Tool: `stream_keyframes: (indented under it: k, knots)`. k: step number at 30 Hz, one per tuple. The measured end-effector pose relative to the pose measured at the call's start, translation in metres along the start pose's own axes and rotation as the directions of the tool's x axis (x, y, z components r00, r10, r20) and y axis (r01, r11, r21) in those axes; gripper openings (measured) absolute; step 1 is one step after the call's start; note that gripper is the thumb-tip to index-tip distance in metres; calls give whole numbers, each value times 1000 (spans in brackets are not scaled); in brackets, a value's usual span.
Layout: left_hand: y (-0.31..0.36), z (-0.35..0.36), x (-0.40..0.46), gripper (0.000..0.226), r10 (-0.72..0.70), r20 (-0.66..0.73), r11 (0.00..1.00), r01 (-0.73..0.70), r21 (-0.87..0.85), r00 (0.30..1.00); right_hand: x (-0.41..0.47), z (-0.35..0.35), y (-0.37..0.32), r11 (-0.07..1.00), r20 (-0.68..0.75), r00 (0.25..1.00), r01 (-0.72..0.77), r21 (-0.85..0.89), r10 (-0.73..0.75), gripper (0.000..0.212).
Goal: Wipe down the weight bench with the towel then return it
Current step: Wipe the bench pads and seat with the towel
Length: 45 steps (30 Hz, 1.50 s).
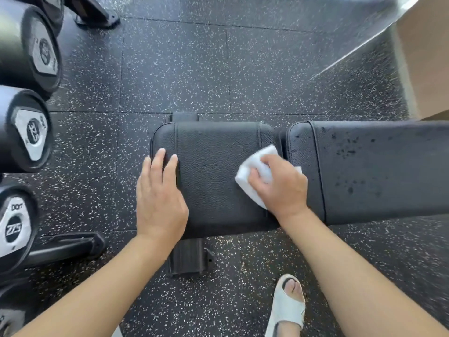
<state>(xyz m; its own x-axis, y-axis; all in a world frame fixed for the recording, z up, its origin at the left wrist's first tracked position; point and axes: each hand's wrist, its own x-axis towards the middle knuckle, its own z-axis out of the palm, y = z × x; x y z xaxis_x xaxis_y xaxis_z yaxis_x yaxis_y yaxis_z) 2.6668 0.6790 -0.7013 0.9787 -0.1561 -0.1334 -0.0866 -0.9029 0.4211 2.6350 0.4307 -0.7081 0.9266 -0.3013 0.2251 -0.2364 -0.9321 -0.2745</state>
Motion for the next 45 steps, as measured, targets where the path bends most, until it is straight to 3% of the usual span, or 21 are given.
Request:
stream_keyframes:
  k: [5, 9, 16, 22, 25, 28, 32, 35, 39, 42, 45]
  knots:
    - [4, -2, 19, 50, 243, 43, 968, -245, 55, 969, 97, 19, -6, 997, 1, 999, -51, 64, 51, 28]
    - [37, 11, 68, 54, 226, -14, 963, -221, 154, 974, 88, 18, -4, 993, -15, 1000, -24, 114, 26, 25]
    - [50, 17, 73, 57, 183, -63, 957, -163, 240, 981, -63, -18, 9, 976, -19, 999, 38, 214, -34, 17]
    - [52, 20, 75, 59, 173, -82, 958, -149, 243, 981, -10, 0, 14, 972, -74, 983, 178, 156, -168, 22]
    - [52, 20, 76, 60, 172, -86, 959, -147, 244, 981, 63, 15, 8, 981, -69, 997, 56, 188, -44, 24]
    - [50, 21, 77, 60, 176, -78, 955, -151, 255, 981, 132, 30, 4, 969, 62, 994, -99, 227, 87, 24]
    - [49, 23, 78, 61, 190, -83, 946, -160, 281, 978, 168, 44, 12, 940, 246, 966, -157, 302, 82, 26]
    - [48, 23, 79, 61, 189, -78, 945, -160, 285, 979, 136, 32, 6, 964, 116, 991, -99, 245, 73, 25]
    - [48, 23, 78, 61, 196, -85, 945, -165, 282, 977, 26, 3, -4, 968, -61, 997, -34, 247, 50, 24]
    - [48, 23, 78, 61, 192, -81, 945, -162, 282, 978, -31, -8, 3, 969, -77, 997, 46, 242, -28, 21]
    - [47, 23, 78, 61, 193, -80, 945, -163, 282, 978, -25, -4, 7, 972, -73, 993, 106, 210, -93, 21]
